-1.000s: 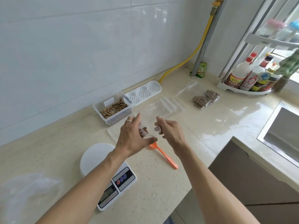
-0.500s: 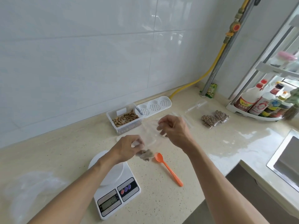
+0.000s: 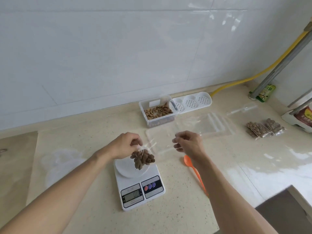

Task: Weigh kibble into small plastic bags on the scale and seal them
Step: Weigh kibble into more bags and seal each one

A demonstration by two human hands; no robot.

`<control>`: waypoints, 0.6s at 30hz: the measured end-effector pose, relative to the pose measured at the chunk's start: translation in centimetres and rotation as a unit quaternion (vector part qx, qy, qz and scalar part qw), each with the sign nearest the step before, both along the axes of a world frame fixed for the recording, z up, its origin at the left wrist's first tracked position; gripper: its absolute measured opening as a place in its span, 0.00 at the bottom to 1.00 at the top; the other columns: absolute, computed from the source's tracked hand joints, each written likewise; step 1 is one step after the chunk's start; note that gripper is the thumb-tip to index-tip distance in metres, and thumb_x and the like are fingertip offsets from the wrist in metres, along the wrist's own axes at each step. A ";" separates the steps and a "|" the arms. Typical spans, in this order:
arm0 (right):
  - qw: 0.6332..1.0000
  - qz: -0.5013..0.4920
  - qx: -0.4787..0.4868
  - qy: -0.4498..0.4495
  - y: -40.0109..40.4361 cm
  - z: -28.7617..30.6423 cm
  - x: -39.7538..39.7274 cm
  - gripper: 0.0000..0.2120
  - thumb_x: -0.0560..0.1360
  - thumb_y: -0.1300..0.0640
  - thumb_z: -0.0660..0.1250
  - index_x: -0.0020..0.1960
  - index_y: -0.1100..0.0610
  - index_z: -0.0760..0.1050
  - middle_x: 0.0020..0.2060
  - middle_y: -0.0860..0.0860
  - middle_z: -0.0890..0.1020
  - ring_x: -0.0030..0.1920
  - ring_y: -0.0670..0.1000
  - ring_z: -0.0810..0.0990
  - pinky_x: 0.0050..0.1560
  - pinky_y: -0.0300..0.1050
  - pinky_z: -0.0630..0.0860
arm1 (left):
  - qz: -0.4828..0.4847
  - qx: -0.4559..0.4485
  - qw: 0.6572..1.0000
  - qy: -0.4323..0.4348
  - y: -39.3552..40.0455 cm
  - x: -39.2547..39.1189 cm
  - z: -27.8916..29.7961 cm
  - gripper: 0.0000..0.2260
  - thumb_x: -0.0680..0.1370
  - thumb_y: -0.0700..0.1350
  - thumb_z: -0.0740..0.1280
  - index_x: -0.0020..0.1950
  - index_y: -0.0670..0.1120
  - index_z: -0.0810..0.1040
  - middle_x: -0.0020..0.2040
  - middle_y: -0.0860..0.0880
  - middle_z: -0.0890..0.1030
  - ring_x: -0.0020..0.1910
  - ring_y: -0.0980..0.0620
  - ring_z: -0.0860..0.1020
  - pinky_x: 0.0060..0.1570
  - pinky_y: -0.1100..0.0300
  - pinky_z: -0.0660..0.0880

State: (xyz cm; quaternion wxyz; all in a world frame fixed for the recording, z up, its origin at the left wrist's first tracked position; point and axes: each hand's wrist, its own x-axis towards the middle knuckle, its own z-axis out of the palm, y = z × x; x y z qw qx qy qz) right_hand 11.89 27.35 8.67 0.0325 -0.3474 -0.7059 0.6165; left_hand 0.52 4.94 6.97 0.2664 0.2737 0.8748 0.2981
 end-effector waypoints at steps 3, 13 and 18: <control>0.998 -0.016 -0.048 -0.027 -1.3 -2.6 -0.7 0.04 0.74 0.70 0.68 0.45 0.63 0.79 0.40 0.60 0.84 0.34 0.53 0.82 0.40 0.47 0.81 | 0.050 -0.008 0.999 0.015 -1.4 -0.6 -1.3 0.05 0.77 0.41 0.68 0.49 0.51 0.79 0.40 0.54 0.79 0.40 0.57 0.79 0.43 0.62 0.76; 0.986 0.069 0.071 -0.133 -2.2 -6.2 -2.2 0.20 0.76 0.57 0.69 0.66 0.58 0.71 0.53 0.54 0.82 0.50 0.53 0.83 0.50 0.50 0.80 | 0.055 -0.051 0.976 0.203 -1.8 -0.6 -4.4 0.14 0.78 0.43 0.67 0.64 0.45 0.76 0.57 0.47 0.79 0.58 0.47 0.76 0.55 0.52 0.74; 0.954 0.086 0.256 -0.132 -3.4 -6.0 -2.2 0.24 0.78 0.49 0.64 0.72 0.55 0.65 0.67 0.55 0.74 0.68 0.58 0.68 0.66 0.58 0.67 | 0.019 -0.078 0.952 0.294 -3.9 1.3 -5.7 0.19 0.80 0.47 0.63 0.68 0.41 0.71 0.65 0.42 0.75 0.68 0.41 0.70 0.69 0.45 0.66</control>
